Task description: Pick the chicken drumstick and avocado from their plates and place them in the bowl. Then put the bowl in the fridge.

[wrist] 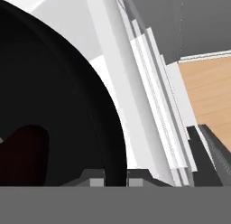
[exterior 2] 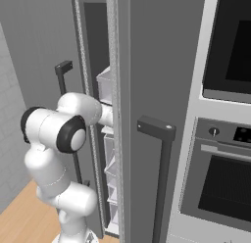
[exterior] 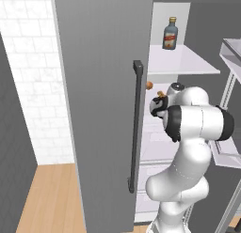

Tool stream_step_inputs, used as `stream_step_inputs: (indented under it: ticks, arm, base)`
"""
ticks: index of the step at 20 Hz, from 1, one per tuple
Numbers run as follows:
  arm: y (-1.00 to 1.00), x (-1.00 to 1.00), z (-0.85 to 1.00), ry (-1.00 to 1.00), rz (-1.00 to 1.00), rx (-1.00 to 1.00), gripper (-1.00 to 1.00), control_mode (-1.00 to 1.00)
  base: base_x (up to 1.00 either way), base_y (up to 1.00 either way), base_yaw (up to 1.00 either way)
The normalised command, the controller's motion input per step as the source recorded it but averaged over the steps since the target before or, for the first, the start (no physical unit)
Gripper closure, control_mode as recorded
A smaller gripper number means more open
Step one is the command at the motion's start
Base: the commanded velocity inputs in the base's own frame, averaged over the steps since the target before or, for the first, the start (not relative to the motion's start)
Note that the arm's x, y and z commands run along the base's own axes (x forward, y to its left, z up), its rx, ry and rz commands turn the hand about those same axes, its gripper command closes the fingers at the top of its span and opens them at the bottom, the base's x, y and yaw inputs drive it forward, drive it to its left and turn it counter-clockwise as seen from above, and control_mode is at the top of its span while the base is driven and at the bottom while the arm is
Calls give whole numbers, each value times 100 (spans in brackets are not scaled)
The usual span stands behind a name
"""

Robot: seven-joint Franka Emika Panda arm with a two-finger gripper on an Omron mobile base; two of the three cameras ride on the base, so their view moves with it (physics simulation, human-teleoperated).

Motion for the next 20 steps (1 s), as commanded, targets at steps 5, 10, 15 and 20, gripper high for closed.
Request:
stream_step_inputs:
  ticks: [5, 10, 15, 20]
  arm:
    - [-21, 23, -30, 0, 0, 7, 100, -100]
    - [-1, 30, -24, -1, 0, 2, 100, -100]
    - [0, 32, -1, 0, 0, 1, 100, -100]
    - [0, 1, -4, 0, 0, 1, -100, -100]
  base:
    - [0, 0, 0]
    - [0, 0, 0]
    - [0, 0, 0]
    - [0, 0, 0]
